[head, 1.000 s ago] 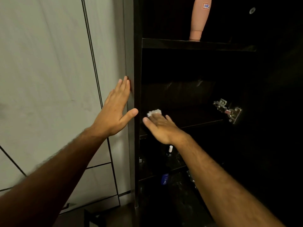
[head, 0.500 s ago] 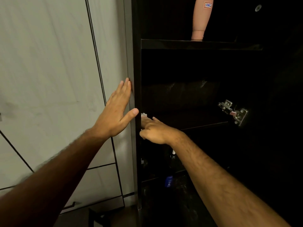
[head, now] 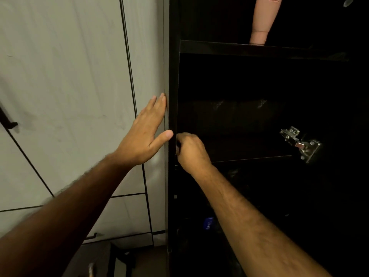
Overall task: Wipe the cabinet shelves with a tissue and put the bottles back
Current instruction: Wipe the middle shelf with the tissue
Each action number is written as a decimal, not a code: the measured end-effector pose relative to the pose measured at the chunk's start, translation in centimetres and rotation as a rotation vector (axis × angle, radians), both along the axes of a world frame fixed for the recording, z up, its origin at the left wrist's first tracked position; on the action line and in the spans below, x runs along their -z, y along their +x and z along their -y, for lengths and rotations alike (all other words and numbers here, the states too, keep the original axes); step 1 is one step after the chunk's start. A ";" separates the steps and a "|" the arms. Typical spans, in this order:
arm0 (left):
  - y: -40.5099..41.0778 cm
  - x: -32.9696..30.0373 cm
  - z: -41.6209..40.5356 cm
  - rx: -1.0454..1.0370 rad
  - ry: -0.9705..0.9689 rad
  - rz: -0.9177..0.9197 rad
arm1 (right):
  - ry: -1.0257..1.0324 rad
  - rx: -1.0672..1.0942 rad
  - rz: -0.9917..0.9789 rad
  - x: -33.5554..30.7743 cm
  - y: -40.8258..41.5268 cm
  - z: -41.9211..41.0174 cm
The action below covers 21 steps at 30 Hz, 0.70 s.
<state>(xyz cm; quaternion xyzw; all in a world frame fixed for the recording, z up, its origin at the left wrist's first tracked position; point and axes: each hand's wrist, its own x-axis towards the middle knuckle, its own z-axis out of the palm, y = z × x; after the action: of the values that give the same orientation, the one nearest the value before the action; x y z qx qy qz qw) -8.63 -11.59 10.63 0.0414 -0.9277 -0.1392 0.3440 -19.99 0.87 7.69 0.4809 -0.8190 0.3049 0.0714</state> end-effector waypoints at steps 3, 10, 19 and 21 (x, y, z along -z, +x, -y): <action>0.0 0.1 -0.3 -0.015 0.008 -0.003 | 0.027 0.048 -0.038 -0.4 -0.2 0.4; -0.3 0.5 -0.9 -0.023 0.043 -0.023 | 0.212 -0.141 -0.063 -2.1 -0.8 -1.2; -0.3 1.3 -2.4 -0.095 0.115 -0.073 | 0.203 -0.349 0.141 -2.3 -2.2 -5.3; -0.1 1.3 -2.7 -0.118 0.113 -0.064 | 0.287 -0.370 0.133 -2.7 -1.9 -4.5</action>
<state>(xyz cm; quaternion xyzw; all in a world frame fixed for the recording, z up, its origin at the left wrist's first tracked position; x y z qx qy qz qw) -8.71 -8.91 9.30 0.1109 -0.9028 -0.1721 0.3782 -21.91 5.38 10.39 0.6070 -0.7546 0.2243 -0.1087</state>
